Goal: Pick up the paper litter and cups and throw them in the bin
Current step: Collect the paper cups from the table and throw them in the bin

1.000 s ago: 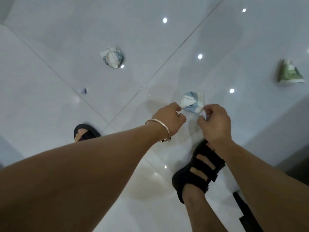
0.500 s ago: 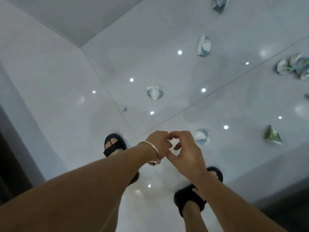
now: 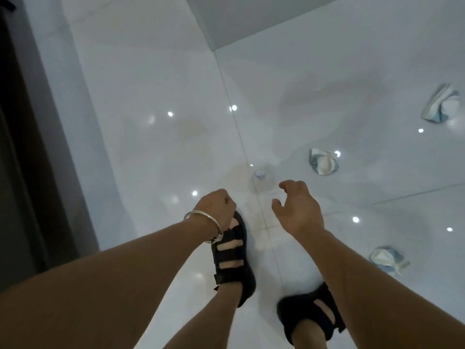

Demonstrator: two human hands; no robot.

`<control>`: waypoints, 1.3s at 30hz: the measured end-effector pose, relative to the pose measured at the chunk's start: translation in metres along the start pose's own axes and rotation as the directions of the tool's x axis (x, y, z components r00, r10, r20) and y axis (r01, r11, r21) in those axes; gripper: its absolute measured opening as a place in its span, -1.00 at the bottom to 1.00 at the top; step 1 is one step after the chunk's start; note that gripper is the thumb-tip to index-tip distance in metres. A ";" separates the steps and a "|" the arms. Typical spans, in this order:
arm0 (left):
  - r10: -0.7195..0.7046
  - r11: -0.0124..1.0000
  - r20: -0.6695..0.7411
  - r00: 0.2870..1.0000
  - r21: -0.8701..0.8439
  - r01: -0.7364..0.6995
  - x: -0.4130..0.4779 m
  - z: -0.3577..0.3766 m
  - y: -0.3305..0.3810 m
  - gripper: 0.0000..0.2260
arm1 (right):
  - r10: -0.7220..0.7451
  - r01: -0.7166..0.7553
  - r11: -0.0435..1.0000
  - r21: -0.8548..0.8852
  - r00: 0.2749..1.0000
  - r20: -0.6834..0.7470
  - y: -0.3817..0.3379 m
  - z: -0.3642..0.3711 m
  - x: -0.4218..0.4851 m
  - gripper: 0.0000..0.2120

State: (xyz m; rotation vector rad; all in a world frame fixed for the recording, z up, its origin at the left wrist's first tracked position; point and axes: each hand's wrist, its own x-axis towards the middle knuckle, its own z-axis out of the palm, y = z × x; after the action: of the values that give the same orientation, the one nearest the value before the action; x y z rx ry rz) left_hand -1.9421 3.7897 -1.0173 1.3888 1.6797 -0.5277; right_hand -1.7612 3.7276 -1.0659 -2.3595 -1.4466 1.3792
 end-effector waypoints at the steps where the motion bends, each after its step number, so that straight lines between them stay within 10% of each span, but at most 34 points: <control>1: 0.000 1.000 -0.014 1.000 -0.027 0.000 0.009 0.000 -0.005 -0.81 | -0.031 0.031 0.998 -0.049 0.999 0.011 -0.007 0.010 0.016 -0.58; 10: -0.010 0.986 0.030 1.000 -0.164 0.014 0.064 0.026 -0.036 -0.89 | -0.163 0.158 0.946 -0.283 0.987 0.007 -0.011 0.084 0.101 -0.74; 19: -0.110 0.863 0.152 0.982 -0.475 0.170 0.026 0.015 0.011 -0.69 | -0.142 0.191 0.906 0.377 0.978 -0.153 -0.034 0.041 0.022 -0.79; 24: -0.008 0.742 0.303 0.953 -0.637 0.209 -0.006 0.010 0.070 -0.80 | -0.126 0.165 0.881 0.442 0.985 -0.117 -0.025 -0.012 -0.020 -0.62; 33: 0.019 0.950 0.231 0.973 -0.308 0.055 0.022 0.039 0.090 -0.81 | -0.236 0.255 0.962 0.098 0.957 -0.168 0.050 -0.045 0.011 -0.42; 39: 0.022 0.981 0.195 0.981 -0.191 0.016 0.044 0.068 0.040 -0.83 | -0.079 0.014 0.958 -0.287 0.973 -0.215 0.090 -0.028 0.100 -0.23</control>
State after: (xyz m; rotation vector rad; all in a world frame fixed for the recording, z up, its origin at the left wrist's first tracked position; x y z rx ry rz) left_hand -1.8810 3.7739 -1.0822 1.1609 1.5258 -0.4715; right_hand -1.6625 3.7610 -1.1554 -2.5247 -1.7170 0.9061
